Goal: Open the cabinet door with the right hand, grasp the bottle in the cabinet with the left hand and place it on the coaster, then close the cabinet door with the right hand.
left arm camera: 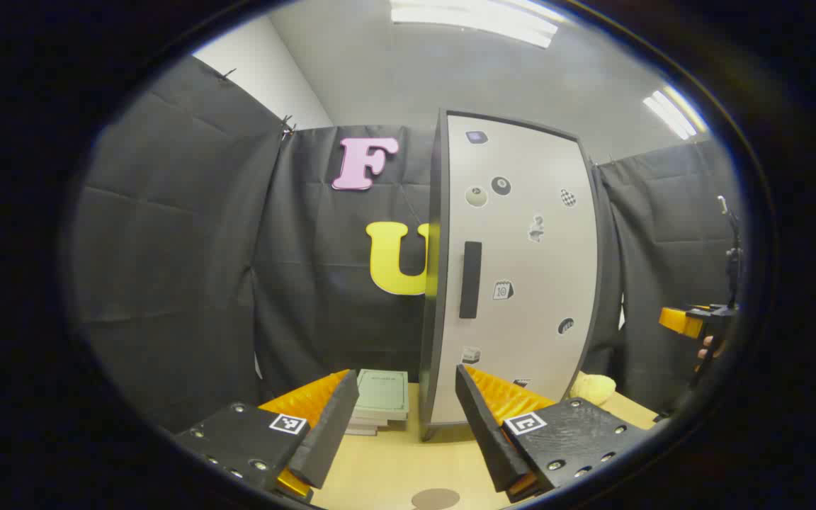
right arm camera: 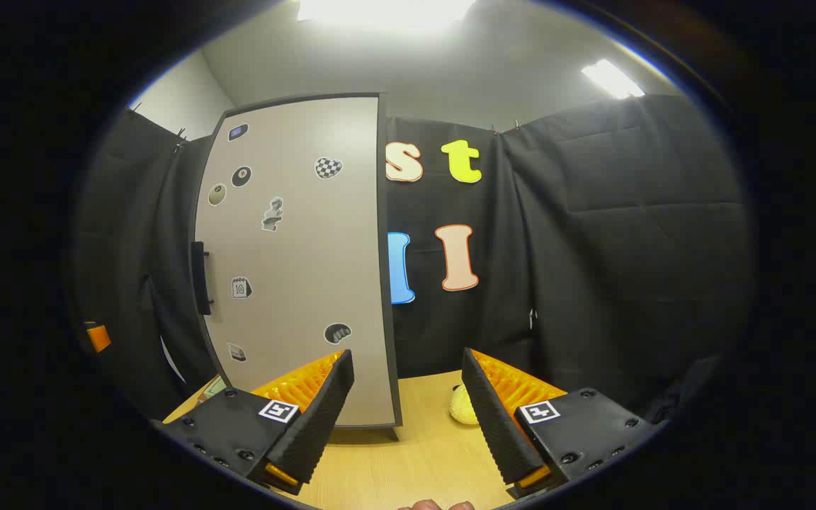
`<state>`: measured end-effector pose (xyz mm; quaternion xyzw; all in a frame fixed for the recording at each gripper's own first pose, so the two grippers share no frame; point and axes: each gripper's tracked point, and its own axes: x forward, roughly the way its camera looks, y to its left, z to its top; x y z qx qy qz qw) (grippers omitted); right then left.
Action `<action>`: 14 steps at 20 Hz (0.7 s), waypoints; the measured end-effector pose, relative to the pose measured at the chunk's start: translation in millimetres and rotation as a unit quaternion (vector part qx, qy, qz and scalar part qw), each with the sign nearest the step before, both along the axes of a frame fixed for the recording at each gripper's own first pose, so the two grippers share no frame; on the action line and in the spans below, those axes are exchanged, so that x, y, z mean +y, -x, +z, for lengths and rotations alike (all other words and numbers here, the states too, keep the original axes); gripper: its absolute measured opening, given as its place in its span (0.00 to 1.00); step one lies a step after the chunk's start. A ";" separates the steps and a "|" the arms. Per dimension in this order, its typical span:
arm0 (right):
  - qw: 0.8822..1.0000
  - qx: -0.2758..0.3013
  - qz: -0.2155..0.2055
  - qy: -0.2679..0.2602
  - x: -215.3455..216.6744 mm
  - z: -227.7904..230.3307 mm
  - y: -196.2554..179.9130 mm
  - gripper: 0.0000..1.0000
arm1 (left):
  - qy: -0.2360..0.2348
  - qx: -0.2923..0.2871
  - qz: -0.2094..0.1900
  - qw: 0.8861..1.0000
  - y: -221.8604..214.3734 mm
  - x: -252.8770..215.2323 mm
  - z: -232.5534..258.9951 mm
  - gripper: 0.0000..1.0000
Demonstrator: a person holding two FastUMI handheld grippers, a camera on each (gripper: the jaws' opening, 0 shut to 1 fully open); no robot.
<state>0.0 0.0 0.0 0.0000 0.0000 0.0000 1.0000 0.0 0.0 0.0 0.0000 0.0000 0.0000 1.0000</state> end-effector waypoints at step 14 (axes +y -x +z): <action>1.000 0.001 0.028 0.006 30.2 3.5 -5.3 0.98 | -0.014 0.010 -0.009 1.000 -2.2 0.7 -9.9 0.83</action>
